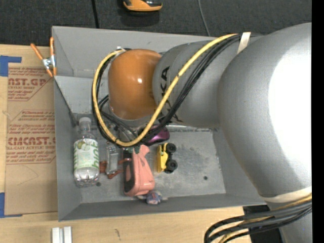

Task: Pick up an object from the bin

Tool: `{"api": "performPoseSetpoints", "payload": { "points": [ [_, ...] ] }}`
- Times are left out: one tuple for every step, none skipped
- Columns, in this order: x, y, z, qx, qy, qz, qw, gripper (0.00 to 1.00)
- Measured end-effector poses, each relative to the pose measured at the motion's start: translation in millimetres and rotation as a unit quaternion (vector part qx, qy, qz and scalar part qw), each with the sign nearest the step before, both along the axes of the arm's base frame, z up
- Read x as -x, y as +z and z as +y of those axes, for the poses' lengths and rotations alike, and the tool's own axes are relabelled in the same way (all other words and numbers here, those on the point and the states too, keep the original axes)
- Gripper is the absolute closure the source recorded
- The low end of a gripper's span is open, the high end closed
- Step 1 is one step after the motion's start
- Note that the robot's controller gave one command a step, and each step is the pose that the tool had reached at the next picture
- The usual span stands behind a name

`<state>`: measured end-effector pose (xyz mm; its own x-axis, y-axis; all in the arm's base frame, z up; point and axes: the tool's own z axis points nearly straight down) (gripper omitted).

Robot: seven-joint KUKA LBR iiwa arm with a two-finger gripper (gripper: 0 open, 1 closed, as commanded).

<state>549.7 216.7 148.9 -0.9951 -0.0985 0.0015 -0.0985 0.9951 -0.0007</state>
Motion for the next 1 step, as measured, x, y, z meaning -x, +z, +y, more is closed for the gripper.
{"api": "performPoseSetpoints", "payload": {
  "points": [
    [42.1,39.1,-19.2,0.0,-0.046,-0.0002,0.9989,0.0]
  ]
}}
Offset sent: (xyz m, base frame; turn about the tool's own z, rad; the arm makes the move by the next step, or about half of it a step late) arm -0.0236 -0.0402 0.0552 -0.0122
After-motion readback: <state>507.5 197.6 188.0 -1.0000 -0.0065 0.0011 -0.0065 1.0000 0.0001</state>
